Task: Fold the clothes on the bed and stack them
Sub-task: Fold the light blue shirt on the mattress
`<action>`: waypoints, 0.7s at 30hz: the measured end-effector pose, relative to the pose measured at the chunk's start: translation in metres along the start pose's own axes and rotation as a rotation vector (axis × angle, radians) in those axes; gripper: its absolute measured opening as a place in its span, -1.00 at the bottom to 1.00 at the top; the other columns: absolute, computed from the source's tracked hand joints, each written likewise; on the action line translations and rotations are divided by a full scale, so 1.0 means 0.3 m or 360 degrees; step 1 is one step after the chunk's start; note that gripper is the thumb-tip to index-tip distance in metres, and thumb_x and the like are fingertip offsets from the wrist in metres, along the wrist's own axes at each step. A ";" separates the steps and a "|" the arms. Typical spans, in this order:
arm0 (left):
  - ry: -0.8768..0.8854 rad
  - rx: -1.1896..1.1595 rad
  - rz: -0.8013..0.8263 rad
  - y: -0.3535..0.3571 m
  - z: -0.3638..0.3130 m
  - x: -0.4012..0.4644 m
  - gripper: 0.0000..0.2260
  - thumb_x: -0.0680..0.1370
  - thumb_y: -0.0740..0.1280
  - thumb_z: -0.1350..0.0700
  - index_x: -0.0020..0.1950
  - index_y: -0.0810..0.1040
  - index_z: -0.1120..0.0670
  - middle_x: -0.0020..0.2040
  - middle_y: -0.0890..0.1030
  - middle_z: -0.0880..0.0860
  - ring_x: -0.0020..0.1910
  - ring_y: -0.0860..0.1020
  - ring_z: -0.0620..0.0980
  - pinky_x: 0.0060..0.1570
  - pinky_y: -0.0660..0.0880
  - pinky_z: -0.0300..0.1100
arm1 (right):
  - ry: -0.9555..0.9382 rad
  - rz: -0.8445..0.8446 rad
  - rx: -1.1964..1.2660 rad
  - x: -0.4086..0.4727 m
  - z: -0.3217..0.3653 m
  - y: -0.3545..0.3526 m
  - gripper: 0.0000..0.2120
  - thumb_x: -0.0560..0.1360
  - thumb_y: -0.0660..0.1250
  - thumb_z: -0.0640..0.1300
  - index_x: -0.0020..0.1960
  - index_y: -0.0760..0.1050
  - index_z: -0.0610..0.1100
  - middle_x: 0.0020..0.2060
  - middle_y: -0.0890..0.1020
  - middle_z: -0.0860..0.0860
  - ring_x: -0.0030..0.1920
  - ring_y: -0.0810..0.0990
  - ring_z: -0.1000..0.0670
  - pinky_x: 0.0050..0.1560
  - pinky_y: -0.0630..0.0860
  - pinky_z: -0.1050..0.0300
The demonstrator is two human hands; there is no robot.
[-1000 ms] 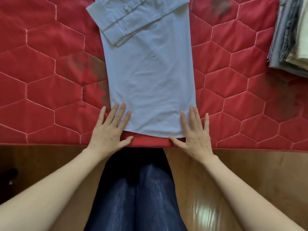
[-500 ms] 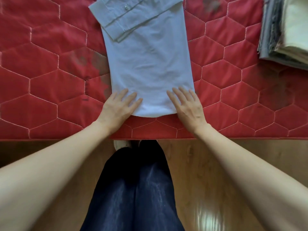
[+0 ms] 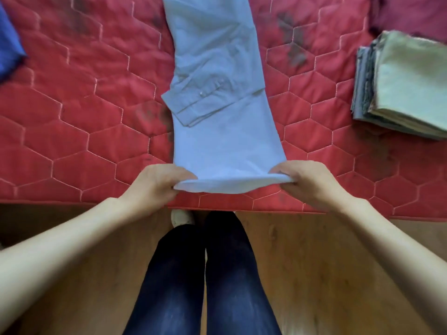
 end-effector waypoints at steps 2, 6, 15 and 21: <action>-0.0156 -0.0253 0.0135 -0.028 -0.021 -0.022 -0.83 0.37 0.27 0.34 -0.20 0.64 0.17 -0.32 0.62 0.01 -0.34 0.56 -0.02 -0.36 0.47 -0.01 | 0.0035 0.0219 0.0039 -0.017 0.021 -0.069 -0.83 0.42 0.37 -0.23 -0.14 0.55 0.06 -0.39 0.50 0.22 -0.31 0.52 0.07 -0.29 0.46 0.04; -0.0338 -0.0677 0.0155 -0.129 -0.016 0.061 -0.74 0.46 0.33 0.36 -0.38 0.44 0.11 -0.44 0.34 -0.06 -0.40 0.28 -0.19 -0.43 0.24 -0.23 | 0.0068 0.0438 0.0129 0.078 0.013 -0.226 -0.82 0.39 0.35 -0.19 -0.26 0.45 0.08 -0.46 0.49 0.13 -0.40 0.44 0.13 -0.38 0.34 0.20; -0.0697 -0.0927 -0.0350 -0.507 0.364 0.674 -0.73 0.40 0.41 0.46 0.00 0.65 0.17 -0.15 0.68 -0.03 -0.16 0.58 -0.19 -0.10 0.53 -0.33 | 0.0161 0.0642 0.0204 0.966 -0.203 -0.564 -0.88 0.39 0.46 -0.22 -0.16 0.53 -0.21 -0.36 0.50 0.01 -0.36 0.46 0.05 -0.36 0.38 0.15; -0.1446 -0.1279 -0.1155 -0.532 0.764 0.926 -0.65 0.51 0.40 0.18 0.29 0.49 0.18 -0.08 0.54 0.06 -0.17 0.50 0.00 -0.25 0.43 -0.24 | 0.0480 -0.0592 0.0639 1.512 -0.373 -0.734 -0.57 0.52 0.33 -0.05 0.34 0.44 -0.18 0.22 0.55 -0.09 0.22 0.51 -0.07 0.18 0.43 0.11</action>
Point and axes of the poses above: each hand's wrist, its own x-axis towards the middle knuckle, its own y-axis out of the palm, z = x × y, the point moved 7 cm from there along x, towards the middle knuckle
